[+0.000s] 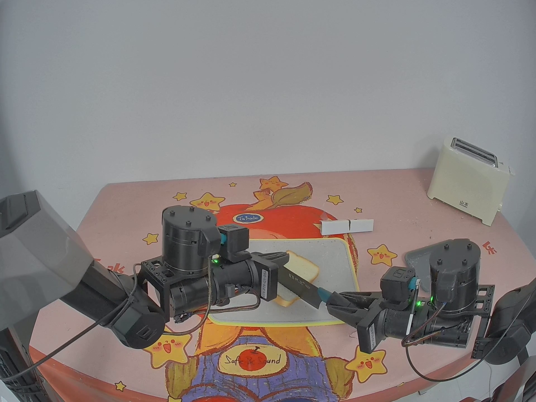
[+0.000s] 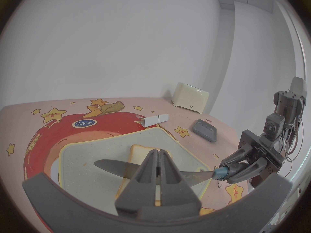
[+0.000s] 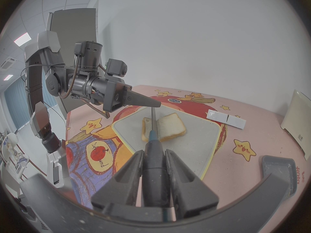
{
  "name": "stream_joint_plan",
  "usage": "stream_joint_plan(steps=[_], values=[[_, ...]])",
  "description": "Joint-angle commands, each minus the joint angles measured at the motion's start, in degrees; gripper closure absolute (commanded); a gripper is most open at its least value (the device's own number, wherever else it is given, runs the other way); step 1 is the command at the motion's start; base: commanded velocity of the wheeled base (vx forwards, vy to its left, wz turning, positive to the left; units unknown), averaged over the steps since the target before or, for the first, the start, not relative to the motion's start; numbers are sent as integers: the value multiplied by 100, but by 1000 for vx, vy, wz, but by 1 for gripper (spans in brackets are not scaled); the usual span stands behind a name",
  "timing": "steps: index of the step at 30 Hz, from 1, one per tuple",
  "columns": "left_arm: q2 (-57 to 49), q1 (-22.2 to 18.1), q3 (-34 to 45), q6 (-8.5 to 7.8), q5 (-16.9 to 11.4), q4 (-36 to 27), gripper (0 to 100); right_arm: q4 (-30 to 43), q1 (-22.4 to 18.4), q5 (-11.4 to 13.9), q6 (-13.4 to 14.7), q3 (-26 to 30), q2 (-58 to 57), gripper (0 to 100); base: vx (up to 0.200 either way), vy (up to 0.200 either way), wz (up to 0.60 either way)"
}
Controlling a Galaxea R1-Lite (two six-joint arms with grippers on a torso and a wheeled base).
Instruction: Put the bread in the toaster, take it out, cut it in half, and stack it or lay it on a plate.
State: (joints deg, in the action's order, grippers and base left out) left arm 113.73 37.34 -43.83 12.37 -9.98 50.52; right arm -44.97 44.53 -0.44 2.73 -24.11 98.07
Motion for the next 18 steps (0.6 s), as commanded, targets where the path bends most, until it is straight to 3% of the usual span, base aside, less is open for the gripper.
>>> stream_joint_plan(steps=[1, 18], values=[[-26, -7, -126, 2, -4, 28, 100, 23, -6, 0, -18, 21, 1, 100, 0, 0, 0], [36, 1, -56, 11, 5, 55, 100, -416, -41, 0, -18, 65, 28, 100, 0, 0, 0]])
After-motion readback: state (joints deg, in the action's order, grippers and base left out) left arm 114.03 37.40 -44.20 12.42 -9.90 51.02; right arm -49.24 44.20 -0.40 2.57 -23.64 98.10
